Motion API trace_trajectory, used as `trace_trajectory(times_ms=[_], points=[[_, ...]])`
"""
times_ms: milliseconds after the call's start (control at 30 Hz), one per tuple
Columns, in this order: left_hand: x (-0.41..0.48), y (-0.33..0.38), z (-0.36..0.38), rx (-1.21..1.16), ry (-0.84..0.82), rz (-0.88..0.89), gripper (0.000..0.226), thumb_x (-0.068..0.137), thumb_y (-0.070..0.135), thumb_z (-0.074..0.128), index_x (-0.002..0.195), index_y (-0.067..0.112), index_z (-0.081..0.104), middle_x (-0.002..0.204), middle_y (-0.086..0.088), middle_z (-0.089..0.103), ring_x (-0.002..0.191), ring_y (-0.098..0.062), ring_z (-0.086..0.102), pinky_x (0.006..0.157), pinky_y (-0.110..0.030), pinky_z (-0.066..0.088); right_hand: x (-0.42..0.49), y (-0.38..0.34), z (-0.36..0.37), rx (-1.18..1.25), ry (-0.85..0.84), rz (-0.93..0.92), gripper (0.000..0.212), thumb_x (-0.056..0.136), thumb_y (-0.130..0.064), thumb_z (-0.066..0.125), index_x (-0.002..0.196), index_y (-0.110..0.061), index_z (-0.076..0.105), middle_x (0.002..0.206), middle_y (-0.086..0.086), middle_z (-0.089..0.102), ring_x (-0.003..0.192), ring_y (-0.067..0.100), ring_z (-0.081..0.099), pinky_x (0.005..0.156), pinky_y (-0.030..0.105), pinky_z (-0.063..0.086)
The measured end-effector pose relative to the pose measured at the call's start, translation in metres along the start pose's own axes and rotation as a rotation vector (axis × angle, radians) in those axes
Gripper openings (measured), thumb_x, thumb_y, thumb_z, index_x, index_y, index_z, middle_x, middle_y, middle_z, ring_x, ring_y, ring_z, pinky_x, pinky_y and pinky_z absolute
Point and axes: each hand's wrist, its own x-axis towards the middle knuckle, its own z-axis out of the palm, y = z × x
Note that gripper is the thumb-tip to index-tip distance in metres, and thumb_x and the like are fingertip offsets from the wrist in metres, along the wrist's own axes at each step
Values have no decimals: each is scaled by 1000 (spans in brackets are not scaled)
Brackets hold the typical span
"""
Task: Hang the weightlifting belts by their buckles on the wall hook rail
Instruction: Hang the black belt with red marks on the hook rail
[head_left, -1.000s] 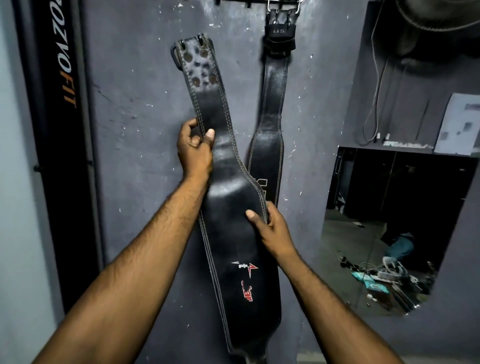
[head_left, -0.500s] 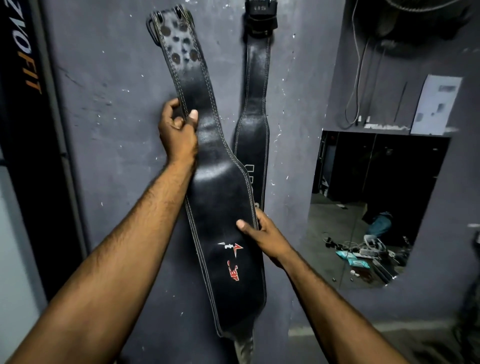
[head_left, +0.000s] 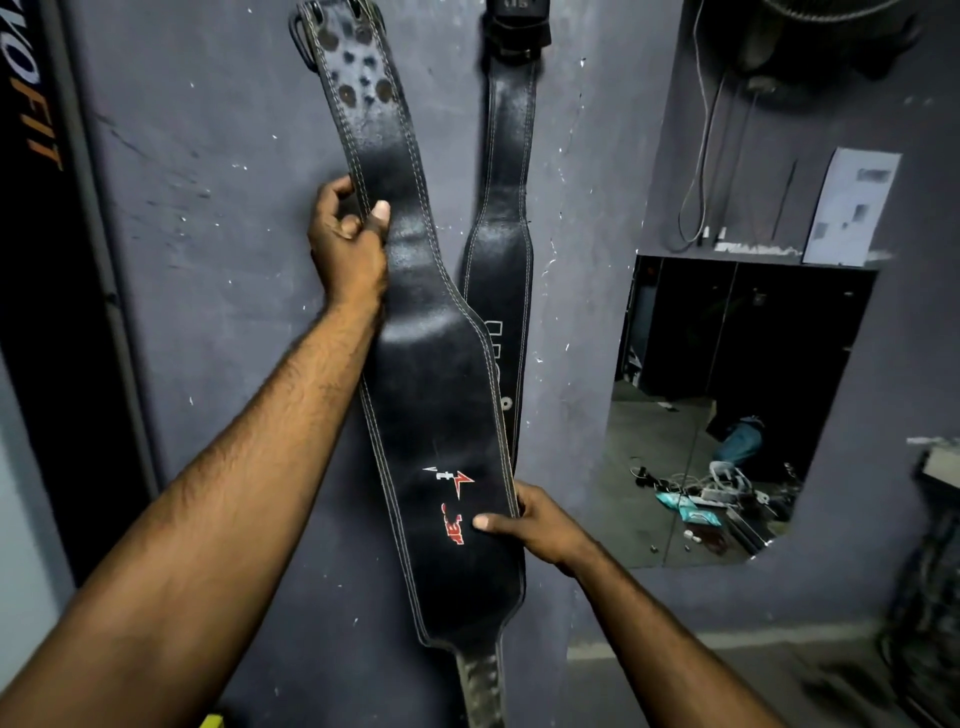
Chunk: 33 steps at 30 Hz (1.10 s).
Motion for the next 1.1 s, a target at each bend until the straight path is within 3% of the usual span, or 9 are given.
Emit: trace_trajectory(times_ms=[333,433,533,633,700,800,867,967,1100], points=[[-3,2,18,-44,-108,-59,38,87,2,65,124,0,58,105,-12,67,86,-11,59,81,-19,51,45,-151,-21,68,195,-349,43,84,-15,78,124,-11,63,118,7,73,109,21,70,96,40,56],[-11,6,28,18,-124,-36,38,81,11,66,119,7,64,102,-6,70,86,-12,60,82,-26,52,61,-199,-25,8,278,-490,21,95,-19,66,109,-5,65,105,9,71,97,19,67,91,35,55],[-19,10,31,61,-163,-4,41,85,16,64,126,8,64,115,-8,72,97,-14,64,96,-36,53,78,-234,-23,-25,410,-568,14,97,-23,62,91,-11,60,84,6,58,80,16,54,79,34,44],[-19,17,21,113,-319,21,46,94,17,58,140,10,54,135,-5,61,122,-12,58,112,-36,44,90,-249,-25,-5,487,-618,23,96,-20,62,112,-4,60,96,10,63,87,16,56,86,35,47],[-24,21,6,269,-466,63,50,100,21,51,149,19,41,143,7,49,130,-2,48,115,-27,37,92,-255,-26,-26,536,-646,29,94,-22,63,119,-10,58,107,12,64,92,16,55,90,34,48],[-39,17,-23,266,-779,-63,60,102,18,51,156,24,24,151,25,32,137,11,35,119,-21,29,93,-261,-22,-26,647,-733,21,91,-21,64,111,-14,59,102,6,65,89,13,55,85,32,49],[-47,6,-40,284,-893,-129,68,97,17,60,155,23,26,156,20,33,140,8,35,122,-28,28,92,-266,-19,2,720,-787,15,92,-16,63,106,-17,58,96,-1,65,87,10,57,83,31,50],[-51,-1,-48,303,-770,-111,73,84,28,70,149,16,39,151,3,49,140,-11,45,121,-45,32,93,-269,-11,-16,763,-800,20,91,-19,63,109,-14,60,101,3,66,91,15,61,87,35,52],[-54,8,-59,253,-743,-158,65,84,20,76,143,22,48,143,8,57,134,-8,52,117,-38,38,93,-270,-4,-1,808,-832,19,91,-17,63,109,-16,59,99,-1,63,89,9,58,82,25,49]])
